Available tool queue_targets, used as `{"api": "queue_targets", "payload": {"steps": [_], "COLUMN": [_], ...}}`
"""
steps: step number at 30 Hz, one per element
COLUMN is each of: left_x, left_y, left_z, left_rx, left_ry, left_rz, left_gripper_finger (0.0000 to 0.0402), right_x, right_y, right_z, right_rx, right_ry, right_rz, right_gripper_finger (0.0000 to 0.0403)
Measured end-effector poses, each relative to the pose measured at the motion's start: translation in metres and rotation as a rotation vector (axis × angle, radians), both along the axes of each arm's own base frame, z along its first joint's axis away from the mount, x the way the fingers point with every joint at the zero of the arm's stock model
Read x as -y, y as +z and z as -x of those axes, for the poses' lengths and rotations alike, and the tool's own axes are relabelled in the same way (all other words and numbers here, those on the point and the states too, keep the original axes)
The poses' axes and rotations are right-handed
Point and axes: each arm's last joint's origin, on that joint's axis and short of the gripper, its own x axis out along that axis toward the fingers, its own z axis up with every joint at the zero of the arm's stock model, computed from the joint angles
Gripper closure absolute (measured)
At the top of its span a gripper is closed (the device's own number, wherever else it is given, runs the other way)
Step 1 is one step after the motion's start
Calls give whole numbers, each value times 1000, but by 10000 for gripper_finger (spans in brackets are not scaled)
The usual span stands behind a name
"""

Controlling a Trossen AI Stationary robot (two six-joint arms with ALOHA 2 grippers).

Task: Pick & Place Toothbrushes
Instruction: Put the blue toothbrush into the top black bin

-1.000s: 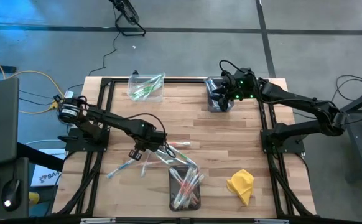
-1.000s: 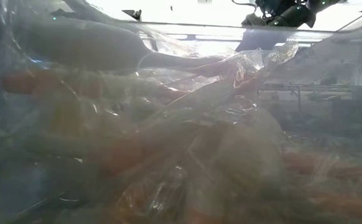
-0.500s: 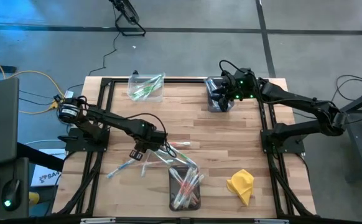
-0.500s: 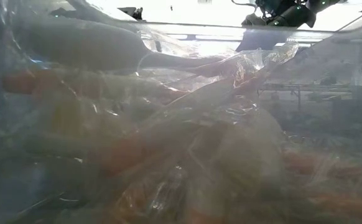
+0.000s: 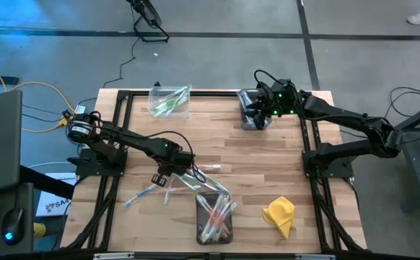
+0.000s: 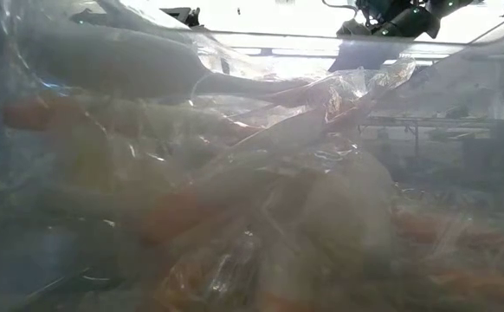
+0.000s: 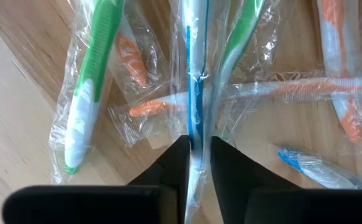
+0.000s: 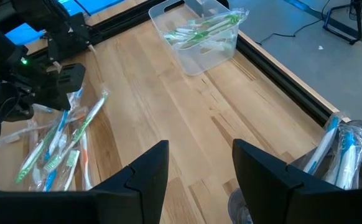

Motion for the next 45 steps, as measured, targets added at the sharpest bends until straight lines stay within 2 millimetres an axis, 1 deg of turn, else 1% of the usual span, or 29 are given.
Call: {"api": "queue_targets", "payload": {"steps": [6, 11, 23, 25, 30, 32, 36, 40, 45], "left_x": [0, 0, -2, -2, -5, -11, -31, -59, -94], "left_y": [0, 0, 3, 8, 26, 35, 54, 75, 106], "left_z": [0, 0, 6, 7, 0, -6, -13, -19, -24], "left_rx": [3, 2, -36, -45, -16, 14, 42, 83, 178], "left_ry": [0, 0, 5, 13, 40, 65, 141, 236, 320], "left_rz": [1, 0, -45, -48, -78, -76, -77, -78, -81], "left_gripper_finger": [363, 397, 401, 401, 401, 401, 401, 401, 401], "right_x": [0, 0, 0, 0, 0, -1, -5, -11, -23], "right_y": [0, 0, 0, 0, 0, 1, 6, 17, 37], "right_z": [0, 0, 0, 0, 0, 0, 3, 11, 29], "right_rx": [-2, -2, -1, -1, 1, 7, 45, 98, 186], "right_ry": [2, 2, 2, 2, 2, 17, 74, 120, 139], "right_rz": [2, 2, 2, 3, 3, -5, -23, -20, 27], "right_gripper_finger": [232, 232, 232, 232, 232, 232, 232, 232, 232]}}
